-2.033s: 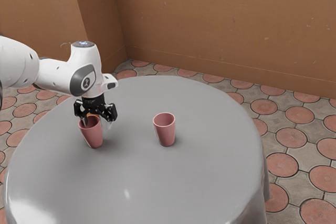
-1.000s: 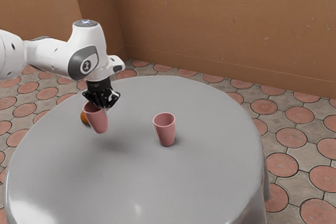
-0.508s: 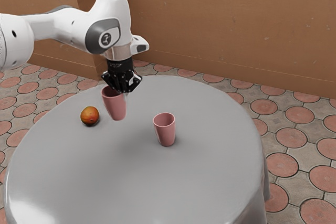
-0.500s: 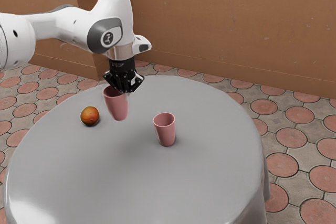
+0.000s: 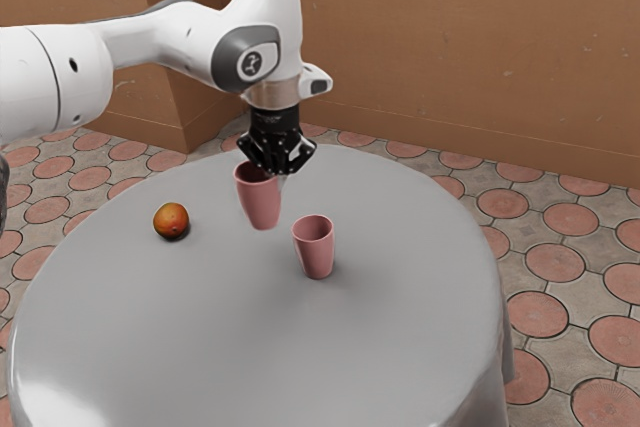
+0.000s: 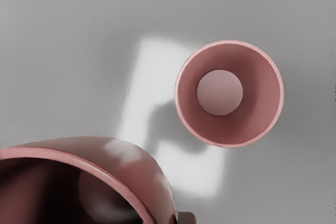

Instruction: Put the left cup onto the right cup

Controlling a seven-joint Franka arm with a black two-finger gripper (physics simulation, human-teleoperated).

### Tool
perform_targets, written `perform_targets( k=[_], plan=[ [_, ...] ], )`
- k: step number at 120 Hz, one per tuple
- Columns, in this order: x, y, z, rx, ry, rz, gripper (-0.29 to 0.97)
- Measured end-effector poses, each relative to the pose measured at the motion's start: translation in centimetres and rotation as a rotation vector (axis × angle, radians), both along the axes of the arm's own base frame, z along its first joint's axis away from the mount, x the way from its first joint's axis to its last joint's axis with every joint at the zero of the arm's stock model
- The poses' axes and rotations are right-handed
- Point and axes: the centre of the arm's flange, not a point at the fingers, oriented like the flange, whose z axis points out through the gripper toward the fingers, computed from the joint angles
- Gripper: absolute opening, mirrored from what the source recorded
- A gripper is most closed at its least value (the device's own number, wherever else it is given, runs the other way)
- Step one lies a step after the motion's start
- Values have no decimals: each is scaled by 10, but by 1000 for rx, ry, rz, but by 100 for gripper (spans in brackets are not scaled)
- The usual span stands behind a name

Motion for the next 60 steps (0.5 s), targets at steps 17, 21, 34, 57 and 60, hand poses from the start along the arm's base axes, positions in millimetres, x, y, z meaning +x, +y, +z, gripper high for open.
perform_targets(
  k=[17, 21, 34, 57, 60],
  plan=[
    [14, -10, 0, -3, -10, 8, -11],
    [16, -13, 0, -4, -11, 7, -11],
    [19, -21, -7, -7, -6, 7, -11],
    [31, -36, -12, -18, -23, 4, -11],
    [32, -36, -14, -18, -25, 5, -11]
  ],
)
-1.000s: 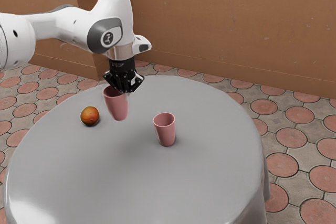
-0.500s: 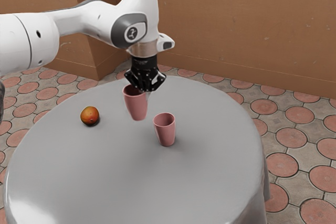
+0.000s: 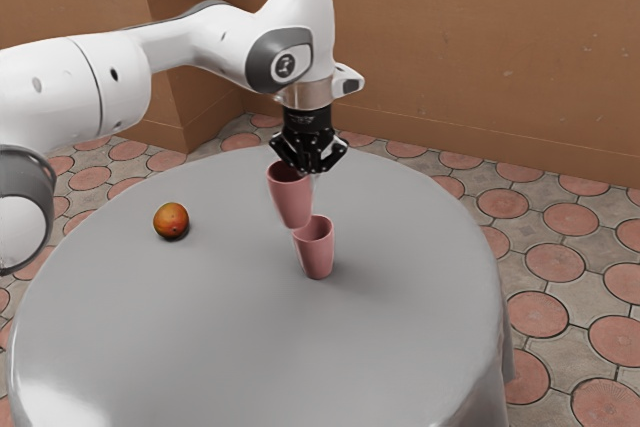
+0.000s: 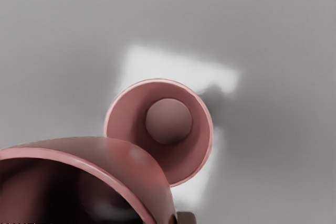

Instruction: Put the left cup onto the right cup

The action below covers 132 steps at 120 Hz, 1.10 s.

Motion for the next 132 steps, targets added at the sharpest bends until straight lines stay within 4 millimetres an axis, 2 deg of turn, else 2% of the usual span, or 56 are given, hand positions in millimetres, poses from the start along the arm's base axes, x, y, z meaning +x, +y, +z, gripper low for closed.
perform_targets(
  k=[54, 132],
  plan=[
    [25, -2, -20, -11, -32, 21, -11],
    [23, -3, -44, -34, -3, 44, -11]
  ],
)
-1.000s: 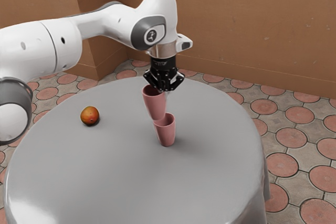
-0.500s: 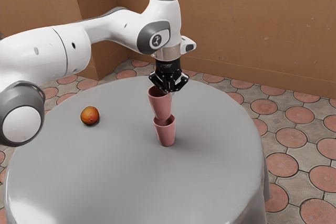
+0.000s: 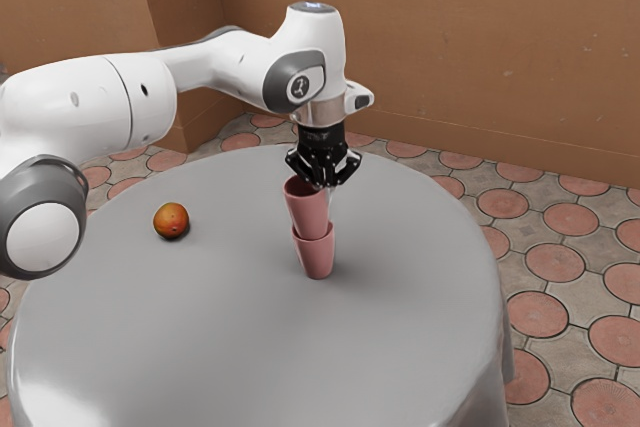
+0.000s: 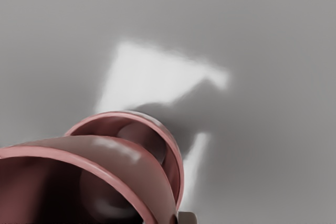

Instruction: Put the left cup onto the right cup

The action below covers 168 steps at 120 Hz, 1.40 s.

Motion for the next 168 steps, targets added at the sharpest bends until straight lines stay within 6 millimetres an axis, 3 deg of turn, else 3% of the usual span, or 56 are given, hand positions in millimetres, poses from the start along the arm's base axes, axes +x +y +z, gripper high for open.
perform_targets(
  k=[28, 50, 69, 93, 114, 138, 151, 168],
  plan=[
    [1, 0, -12, 2, 5, 3, -10],
    [2, -1, -7, -8, -14, 7, 30],
    [1, 0, 6, -11, -33, 11, 50],
    [-10, 3, 37, -8, -64, 11, 61],
    [-31, 6, 82, -7, -112, 5, 65],
    [-55, 34, 142, 63, -168, -26, 67],
    [-81, 56, 156, 93, -155, -50, 67],
    [-117, 67, 161, 106, -133, -102, 68]
  ],
)
